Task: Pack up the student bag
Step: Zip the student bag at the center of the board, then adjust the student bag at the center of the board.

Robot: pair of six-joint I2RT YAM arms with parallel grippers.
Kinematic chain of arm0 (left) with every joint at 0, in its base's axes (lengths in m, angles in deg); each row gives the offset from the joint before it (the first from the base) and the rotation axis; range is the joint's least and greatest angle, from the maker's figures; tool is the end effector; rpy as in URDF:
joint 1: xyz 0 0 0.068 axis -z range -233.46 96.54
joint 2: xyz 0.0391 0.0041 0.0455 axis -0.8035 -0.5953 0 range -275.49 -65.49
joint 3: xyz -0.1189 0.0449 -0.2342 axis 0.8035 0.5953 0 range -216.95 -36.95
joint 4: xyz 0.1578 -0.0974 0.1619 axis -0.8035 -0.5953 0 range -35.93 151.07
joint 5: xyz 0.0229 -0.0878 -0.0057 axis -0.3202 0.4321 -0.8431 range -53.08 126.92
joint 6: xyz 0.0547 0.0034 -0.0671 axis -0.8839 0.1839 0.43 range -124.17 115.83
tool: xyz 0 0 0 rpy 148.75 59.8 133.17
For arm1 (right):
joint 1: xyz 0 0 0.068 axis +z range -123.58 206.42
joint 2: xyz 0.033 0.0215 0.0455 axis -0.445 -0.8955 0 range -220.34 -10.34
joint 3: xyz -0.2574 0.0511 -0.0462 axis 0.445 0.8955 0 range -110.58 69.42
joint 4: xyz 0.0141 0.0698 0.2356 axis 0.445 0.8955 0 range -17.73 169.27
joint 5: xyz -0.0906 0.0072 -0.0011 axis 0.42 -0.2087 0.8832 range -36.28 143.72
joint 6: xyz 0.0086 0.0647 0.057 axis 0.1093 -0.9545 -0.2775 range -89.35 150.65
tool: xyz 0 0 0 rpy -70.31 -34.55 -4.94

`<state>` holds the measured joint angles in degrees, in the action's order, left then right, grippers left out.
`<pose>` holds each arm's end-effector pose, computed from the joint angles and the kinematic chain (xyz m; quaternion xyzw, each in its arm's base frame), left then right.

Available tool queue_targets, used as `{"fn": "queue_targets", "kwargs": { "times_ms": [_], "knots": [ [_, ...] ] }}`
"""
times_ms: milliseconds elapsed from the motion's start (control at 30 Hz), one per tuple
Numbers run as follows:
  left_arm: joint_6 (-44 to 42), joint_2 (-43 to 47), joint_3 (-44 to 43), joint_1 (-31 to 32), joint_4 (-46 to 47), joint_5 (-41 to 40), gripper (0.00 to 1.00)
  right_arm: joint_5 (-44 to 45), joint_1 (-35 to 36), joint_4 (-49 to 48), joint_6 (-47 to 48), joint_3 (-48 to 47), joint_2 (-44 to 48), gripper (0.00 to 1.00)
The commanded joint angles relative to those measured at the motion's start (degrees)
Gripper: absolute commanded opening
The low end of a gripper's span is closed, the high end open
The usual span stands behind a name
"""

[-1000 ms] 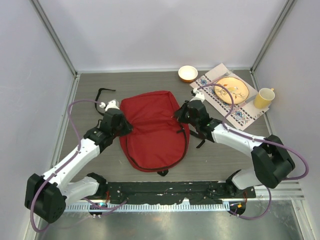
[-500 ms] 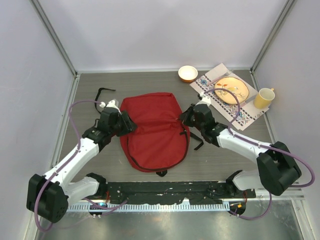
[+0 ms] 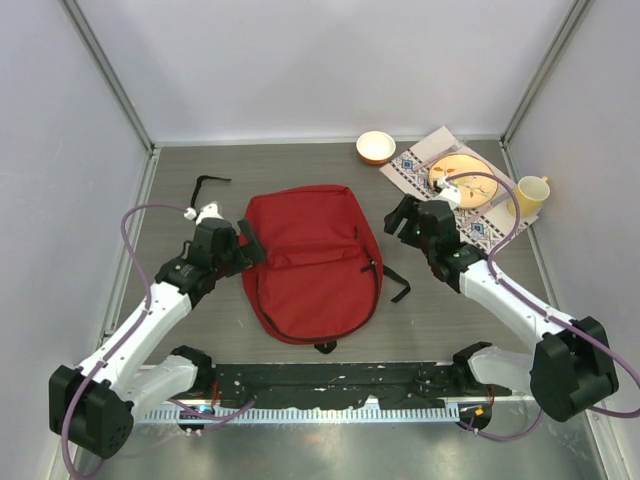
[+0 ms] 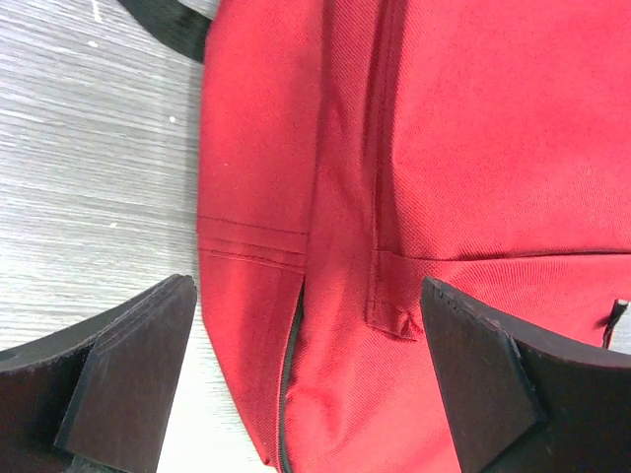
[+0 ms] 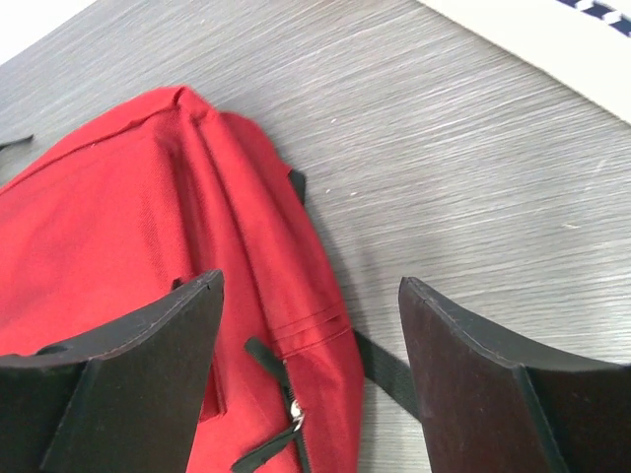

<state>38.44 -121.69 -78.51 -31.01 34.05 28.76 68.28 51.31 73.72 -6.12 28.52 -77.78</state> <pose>0.2122 -0.0760 0.2280 -0.1879 0.8909 -0.1649 0.3792 0.2652 0.1018 0.2333 0.1529 0.8389 0.1686 0.4944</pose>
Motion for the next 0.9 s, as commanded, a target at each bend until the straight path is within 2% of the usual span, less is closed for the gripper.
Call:
{"fn": "queue_targets", "kwargs": {
  "times_ms": [0, 200, 267, 300, 333, 433, 567, 700, 867],
  "knots": [
    [-0.07, 1.88, -3.88, -0.31, -4.52, -6.42, 1.00, -4.78, -4.75, 4.17, 0.74, -3.39, 1.79, 0.78],
    [1.07, 1.98, -2.04, -0.57, -3.48, -6.61, 1.00, -18.68, -9.68, 5.40, -3.56, -2.60, -1.64, 0.78],
    [2.03, 1.45, -1.25, -1.18, -1.55, -3.10, 1.00, -24.83, -9.77, 2.16, -5.05, -0.41, -2.78, 0.78],
    [2.56, 1.28, 0.15, -1.62, 2.03, -1.17, 1.00, -27.03, -9.68, 0.50, -6.02, 0.64, -3.05, 0.78],
    [3.00, 0.58, 1.12, -2.15, 4.85, 4.15, 1.00, -30.44, -9.68, -3.70, -8.81, 3.09, -3.57, 0.78],
    [5.81, -3.80, 3.77, -3.56, 13.83, 10.25, 1.00, -36.08, -9.68, -12.23, -14.18, 7.75, -6.03, 0.78],
    [5.91, -12.67, 2.63, -3.65, 18.05, 17.01, 1.00, -40.13, -9.24, -15.43, -15.35, 8.56, -11.12, 0.78],
    [7.40, -19.98, 1.75, -3.39, 26.74, 23.88, 1.00, -43.04, -8.45, -16.39, -14.91, 7.42, -15.79, 0.78],
    [8.28, -27.02, -3.43, -0.15, 30.54, 26.36, 1.00, -43.57, -8.18, -17.98, -14.73, 5.75, -17.55, 0.77]
  ]
}}
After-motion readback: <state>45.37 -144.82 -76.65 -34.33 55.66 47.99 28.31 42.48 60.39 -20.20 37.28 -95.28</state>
